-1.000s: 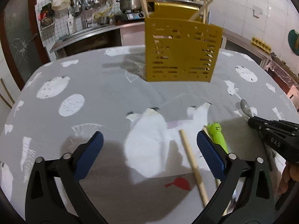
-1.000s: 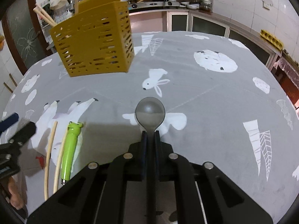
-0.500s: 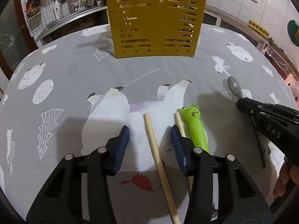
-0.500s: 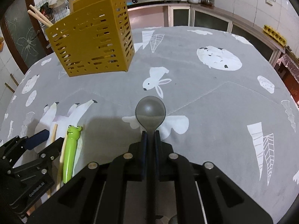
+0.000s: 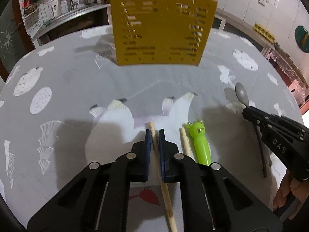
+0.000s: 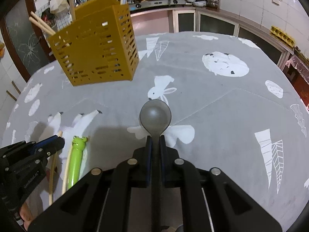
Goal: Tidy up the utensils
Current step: 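Lower the left tool onto a wooden chopstick and close it, then lift the spoon and chopstick with both tools and carry them over the yellow holder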
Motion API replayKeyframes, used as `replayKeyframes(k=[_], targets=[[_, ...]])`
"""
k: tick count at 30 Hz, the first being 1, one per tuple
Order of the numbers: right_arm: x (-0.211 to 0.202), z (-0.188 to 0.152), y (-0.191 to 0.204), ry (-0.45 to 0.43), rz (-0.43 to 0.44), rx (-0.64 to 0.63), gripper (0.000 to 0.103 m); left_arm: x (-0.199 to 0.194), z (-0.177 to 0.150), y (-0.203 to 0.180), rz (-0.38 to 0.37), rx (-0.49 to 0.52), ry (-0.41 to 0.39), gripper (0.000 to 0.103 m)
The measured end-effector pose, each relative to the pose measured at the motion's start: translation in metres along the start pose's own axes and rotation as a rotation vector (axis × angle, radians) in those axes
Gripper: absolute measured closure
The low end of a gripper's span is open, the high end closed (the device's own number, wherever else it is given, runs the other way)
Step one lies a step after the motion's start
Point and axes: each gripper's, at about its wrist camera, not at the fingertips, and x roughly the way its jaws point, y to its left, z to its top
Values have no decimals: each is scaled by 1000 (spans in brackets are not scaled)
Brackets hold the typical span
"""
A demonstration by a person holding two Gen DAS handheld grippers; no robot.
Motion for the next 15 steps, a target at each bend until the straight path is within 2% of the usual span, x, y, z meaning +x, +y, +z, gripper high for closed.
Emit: replayKeyframes(k=[5,15], targets=[[-17,6,0,-78,14,27,95,-26,12,12,-6,-7,-97,99],[-49,17,6,-246,68,49,95,-92,33,37,-6,-18,-347,99]])
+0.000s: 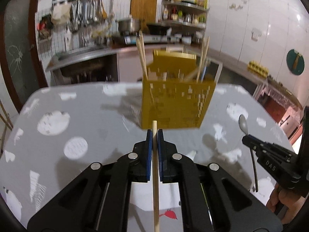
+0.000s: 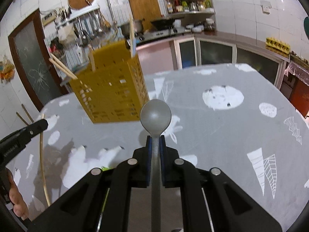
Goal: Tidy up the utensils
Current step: 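Lift the spoon and chopstick with both tools and carry them over the yellow holder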
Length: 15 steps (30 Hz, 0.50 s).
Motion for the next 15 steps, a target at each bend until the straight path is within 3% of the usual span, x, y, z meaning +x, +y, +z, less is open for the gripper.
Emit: replayKeyframes(k=[8,15], targets=[[-18,15,6,-155,38,20,95,-34,18,12,-5,-3,-152,99],[-20,23,16,-238,48,0,95,-42,25,17,-16,5,-196,99]])
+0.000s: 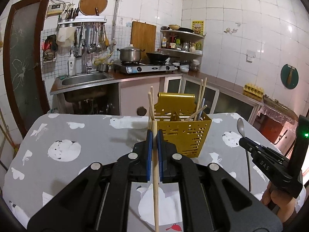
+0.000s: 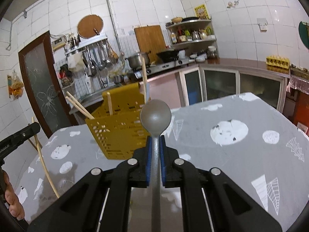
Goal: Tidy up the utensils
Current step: 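Lift the spoon and chopstick with both tools and carry them over the yellow holder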
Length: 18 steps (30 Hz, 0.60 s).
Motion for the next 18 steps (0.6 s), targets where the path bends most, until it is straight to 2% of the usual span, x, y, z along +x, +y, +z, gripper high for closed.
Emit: replayKeyframes(k=[11,18], targets=[[6,15,8,-74,25,-18,95,-7,14,8,-27,0,-47,99],[12,30,13,-102,42,-18,95,-12,40,6,-51,15,-95,99]])
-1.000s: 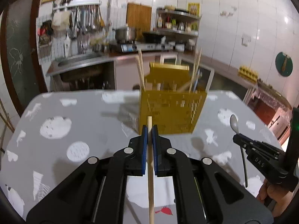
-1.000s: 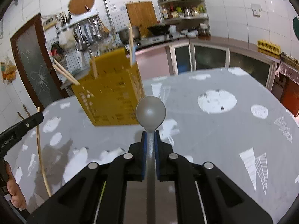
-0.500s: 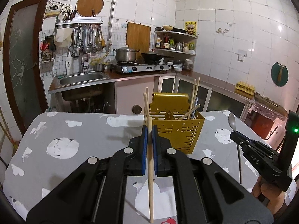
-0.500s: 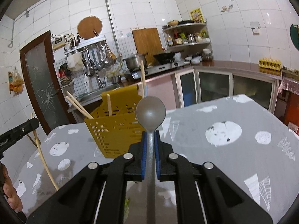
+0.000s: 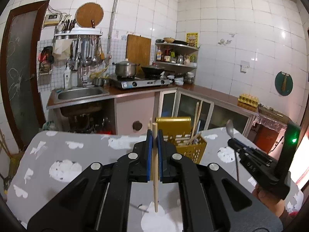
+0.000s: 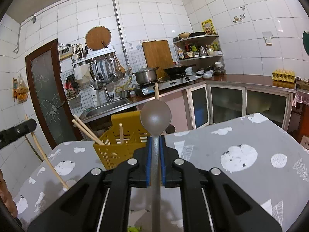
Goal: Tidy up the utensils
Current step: 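Lift the spoon and chopstick with both tools and carry them over the yellow holder, then open both tools to drop the spoon and chopstick into the yellow holder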
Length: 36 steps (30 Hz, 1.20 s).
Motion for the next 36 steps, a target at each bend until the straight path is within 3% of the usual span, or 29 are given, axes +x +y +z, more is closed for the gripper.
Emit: replayKeyframes(k=[8,14,21,26,36], targets=[[14,23,-1,-42,43,37,95,2,43,-4,-28,-15,-59,99],[30,49,3,-90,70,30,95,5,87,-17,-24,9,-148,99],[63,72,2,-132,99,53,95,42,116,-32,-9,50,-165,99],[95,72,-1,-136,99,90,95,83,113,-35,14,77,-146,99],[126,49,2,-188,71,52,95,146,75,-17,47,65,-61,99]])
